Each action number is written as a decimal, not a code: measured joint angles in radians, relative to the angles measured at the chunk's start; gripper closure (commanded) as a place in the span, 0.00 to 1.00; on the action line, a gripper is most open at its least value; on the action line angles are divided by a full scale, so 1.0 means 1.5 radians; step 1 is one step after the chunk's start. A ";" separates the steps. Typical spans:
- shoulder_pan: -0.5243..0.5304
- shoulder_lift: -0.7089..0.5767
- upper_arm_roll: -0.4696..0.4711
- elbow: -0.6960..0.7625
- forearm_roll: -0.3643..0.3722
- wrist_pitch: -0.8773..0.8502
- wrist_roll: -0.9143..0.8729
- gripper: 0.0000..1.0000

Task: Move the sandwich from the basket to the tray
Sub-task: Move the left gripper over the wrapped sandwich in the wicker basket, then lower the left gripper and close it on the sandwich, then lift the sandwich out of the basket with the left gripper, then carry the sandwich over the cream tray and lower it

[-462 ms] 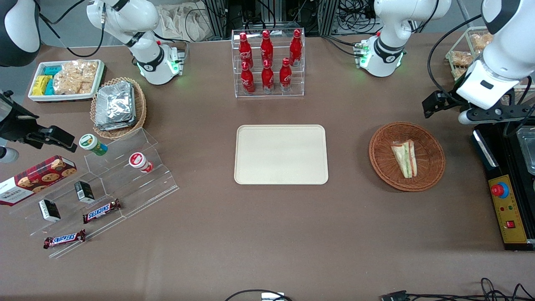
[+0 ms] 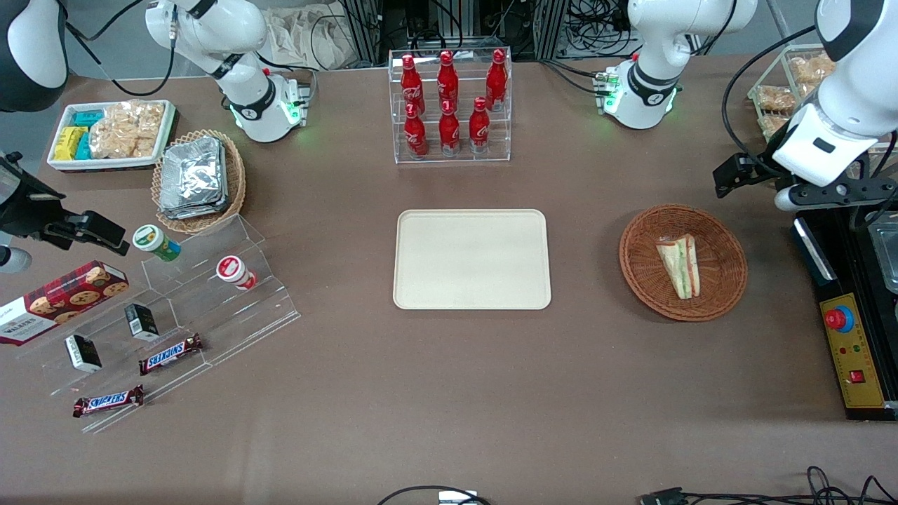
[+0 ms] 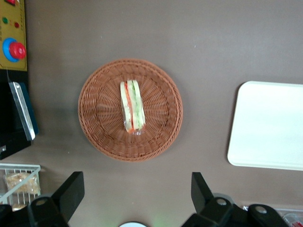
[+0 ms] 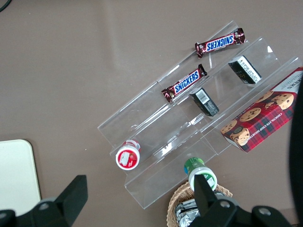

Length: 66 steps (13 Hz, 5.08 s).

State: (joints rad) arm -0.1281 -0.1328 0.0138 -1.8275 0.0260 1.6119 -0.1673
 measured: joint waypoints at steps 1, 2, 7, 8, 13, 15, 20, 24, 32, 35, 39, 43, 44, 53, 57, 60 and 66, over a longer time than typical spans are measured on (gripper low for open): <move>0.000 0.001 0.000 -0.018 -0.001 0.012 0.000 0.00; 0.000 0.002 0.000 -0.050 -0.001 0.049 -0.001 0.00; 0.003 0.030 0.033 -0.284 -0.001 0.357 -0.003 0.00; 0.004 0.049 0.046 -0.318 -0.001 0.419 -0.002 0.00; 0.006 0.164 0.058 -0.388 -0.003 0.624 -0.003 0.00; 0.008 0.182 0.058 -0.389 -0.003 0.639 -0.003 0.00; 0.009 0.197 0.058 -0.391 -0.003 0.640 -0.003 0.99; 0.009 0.199 0.058 -0.409 -0.003 0.679 -0.003 1.00; 0.009 0.172 0.057 -0.417 -0.003 0.655 -0.002 1.00; 0.006 0.048 0.055 -0.370 -0.003 0.433 -0.002 1.00; 0.002 -0.041 0.051 -0.154 -0.003 0.097 0.000 1.00; -0.011 0.011 0.002 0.047 -0.003 -0.050 -0.002 1.00; -0.013 0.026 -0.021 0.072 -0.003 -0.057 -0.008 1.00; -0.024 0.214 -0.391 0.179 0.024 -0.041 -0.441 1.00; -0.015 0.258 -0.389 0.054 0.050 0.164 -0.441 1.00; -0.015 0.304 -0.388 -0.071 0.104 0.340 -0.443 1.00; -0.009 0.416 -0.356 -0.109 0.192 0.490 -0.444 1.00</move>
State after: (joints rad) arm -0.1423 0.4917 -0.5199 -1.9912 0.3139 2.3476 -0.8331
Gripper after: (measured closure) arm 0.824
